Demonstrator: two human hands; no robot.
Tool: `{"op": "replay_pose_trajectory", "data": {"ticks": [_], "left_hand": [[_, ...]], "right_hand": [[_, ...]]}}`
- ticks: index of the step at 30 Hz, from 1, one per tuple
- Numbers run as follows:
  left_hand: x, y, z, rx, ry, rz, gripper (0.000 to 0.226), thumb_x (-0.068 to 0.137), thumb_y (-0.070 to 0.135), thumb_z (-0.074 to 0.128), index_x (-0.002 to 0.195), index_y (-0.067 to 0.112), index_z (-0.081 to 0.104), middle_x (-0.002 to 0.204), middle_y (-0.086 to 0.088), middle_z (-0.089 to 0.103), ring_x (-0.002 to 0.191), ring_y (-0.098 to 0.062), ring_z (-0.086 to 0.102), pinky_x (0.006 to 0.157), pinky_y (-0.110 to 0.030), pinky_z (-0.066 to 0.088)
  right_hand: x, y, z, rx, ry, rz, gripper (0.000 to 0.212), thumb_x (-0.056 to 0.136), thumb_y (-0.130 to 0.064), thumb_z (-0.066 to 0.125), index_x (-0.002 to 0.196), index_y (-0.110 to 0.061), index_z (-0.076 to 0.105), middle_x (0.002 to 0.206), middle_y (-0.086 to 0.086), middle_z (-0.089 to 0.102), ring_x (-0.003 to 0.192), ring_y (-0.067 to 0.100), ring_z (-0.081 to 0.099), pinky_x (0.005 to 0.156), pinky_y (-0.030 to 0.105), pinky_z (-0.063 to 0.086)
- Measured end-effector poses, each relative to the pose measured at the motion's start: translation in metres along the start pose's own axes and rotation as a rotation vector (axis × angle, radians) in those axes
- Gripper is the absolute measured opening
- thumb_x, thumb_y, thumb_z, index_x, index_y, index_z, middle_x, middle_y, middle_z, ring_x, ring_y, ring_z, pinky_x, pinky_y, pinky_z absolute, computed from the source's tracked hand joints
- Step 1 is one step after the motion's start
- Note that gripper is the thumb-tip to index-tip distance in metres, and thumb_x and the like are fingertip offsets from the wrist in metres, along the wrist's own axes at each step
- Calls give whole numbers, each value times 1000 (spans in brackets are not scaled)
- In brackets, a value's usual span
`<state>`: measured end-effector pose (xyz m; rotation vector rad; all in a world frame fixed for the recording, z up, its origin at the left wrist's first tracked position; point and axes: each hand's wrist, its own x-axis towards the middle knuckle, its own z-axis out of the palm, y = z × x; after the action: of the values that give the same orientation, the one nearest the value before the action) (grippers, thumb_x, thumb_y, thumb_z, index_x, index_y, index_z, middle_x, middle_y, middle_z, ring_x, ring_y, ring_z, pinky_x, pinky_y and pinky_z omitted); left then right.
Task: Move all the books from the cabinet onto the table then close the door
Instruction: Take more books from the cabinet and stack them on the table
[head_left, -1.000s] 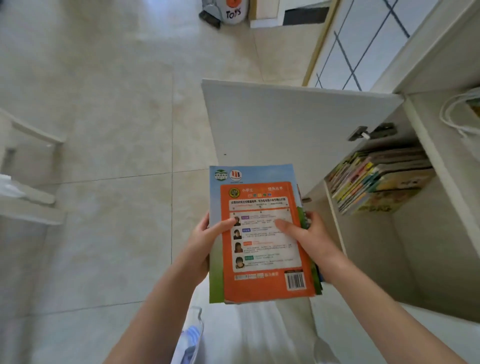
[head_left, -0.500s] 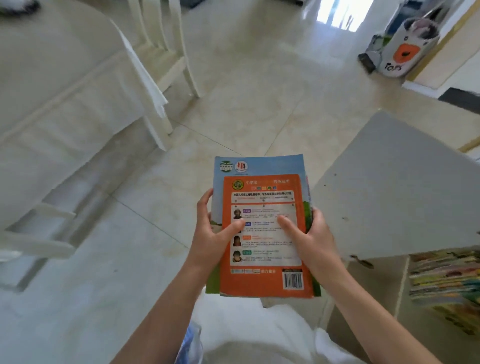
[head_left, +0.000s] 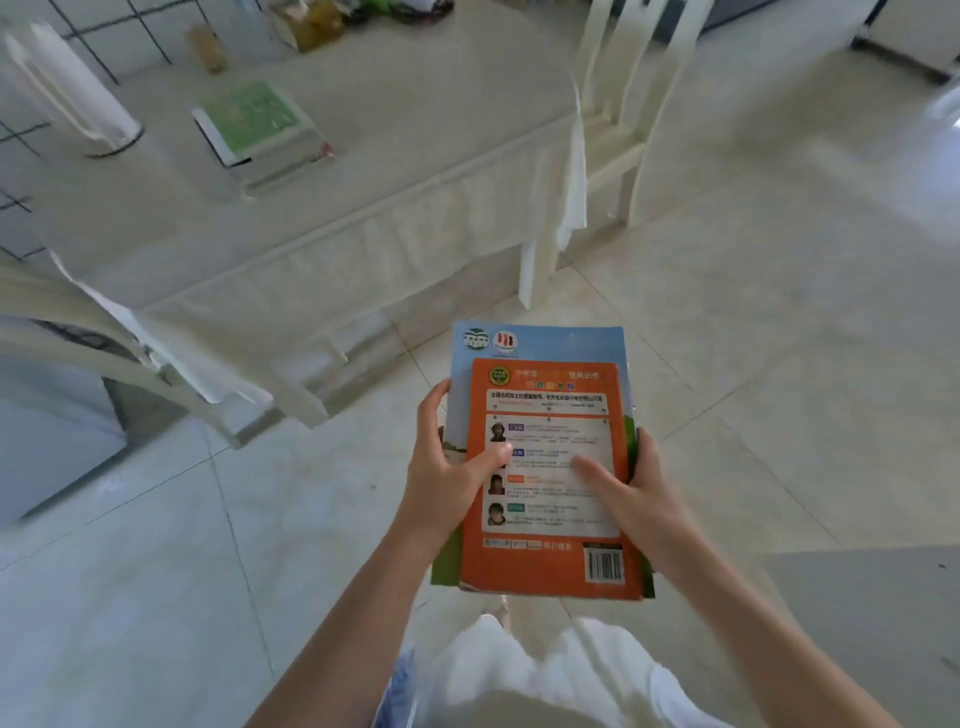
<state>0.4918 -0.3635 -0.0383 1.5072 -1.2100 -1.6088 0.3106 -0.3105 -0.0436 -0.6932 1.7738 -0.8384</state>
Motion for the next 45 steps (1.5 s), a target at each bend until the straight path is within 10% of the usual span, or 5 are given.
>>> {"op": "replay_pose_trajectory", "data": {"ticks": [7, 39, 45], "left_hand": [[53, 5, -62, -90, 143, -54, 74, 81, 14, 76, 132, 46, 33, 106, -2, 71, 81, -24, 75, 69, -49, 61], [419, 161, -214, -234, 476, -70, 100, 75, 17, 81, 147, 41, 17, 107, 3, 67, 79, -15, 75, 55, -27, 58], [495, 186, -254, -208, 421, -75, 108, 71, 20, 85, 148, 43, 13, 111, 6, 65, 88, -16, 73, 72, -38, 62]], "right_hand": [[52, -54, 62, -135, -96, -83, 35, 83, -28, 71, 97, -36, 41, 96, -7, 66, 73, 10, 70, 50, 20, 55], [412, -359, 223, -326, -401, -215, 47, 80, -26, 74, 116, -30, 44, 99, -14, 65, 84, 8, 67, 64, 29, 59], [463, -406, 253, -276, -370, -192, 47, 81, -21, 74, 115, -30, 44, 95, -16, 61, 81, 5, 64, 64, 27, 56]]}}
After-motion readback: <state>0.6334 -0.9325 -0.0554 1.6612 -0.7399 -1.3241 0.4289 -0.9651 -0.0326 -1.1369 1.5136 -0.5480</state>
